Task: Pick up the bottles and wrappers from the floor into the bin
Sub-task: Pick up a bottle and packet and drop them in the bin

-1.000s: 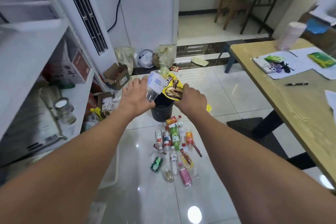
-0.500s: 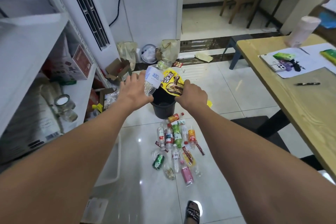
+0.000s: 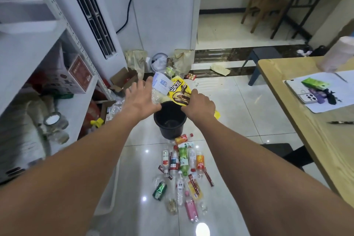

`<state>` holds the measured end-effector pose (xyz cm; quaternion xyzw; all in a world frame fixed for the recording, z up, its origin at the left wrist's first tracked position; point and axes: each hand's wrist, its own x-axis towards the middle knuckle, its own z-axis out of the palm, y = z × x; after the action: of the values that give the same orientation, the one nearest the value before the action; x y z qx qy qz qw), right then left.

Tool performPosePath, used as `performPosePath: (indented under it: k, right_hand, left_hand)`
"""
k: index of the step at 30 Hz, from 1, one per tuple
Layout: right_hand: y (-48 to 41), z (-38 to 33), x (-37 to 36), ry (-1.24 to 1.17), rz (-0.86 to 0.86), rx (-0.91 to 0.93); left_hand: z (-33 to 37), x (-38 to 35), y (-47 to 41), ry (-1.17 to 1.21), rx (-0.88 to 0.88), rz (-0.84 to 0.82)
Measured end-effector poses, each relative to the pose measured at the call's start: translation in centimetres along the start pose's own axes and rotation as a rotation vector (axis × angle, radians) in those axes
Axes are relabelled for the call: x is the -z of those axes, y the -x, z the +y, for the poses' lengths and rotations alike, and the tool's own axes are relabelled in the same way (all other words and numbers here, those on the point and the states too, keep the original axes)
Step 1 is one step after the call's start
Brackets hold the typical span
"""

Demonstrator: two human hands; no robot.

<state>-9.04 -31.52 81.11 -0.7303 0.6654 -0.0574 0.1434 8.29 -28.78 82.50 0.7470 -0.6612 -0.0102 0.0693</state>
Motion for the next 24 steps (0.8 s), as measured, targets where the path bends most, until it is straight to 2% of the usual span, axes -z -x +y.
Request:
performPosePath:
  k: [15, 24]
  right_hand:
    - [-9.5, -3.0, -1.2, 0.021, 0.034, -0.088]
    - [-16.7, -4.0, -8.5, -0.003, -0.014, -0.125]
  left_hand:
    - [-4.1, -2.5, -9.7, 0.049, -0.039, -0.055]
    - [-7.1, -10.1, -15.4, 0.049, -0.050, -0.057]
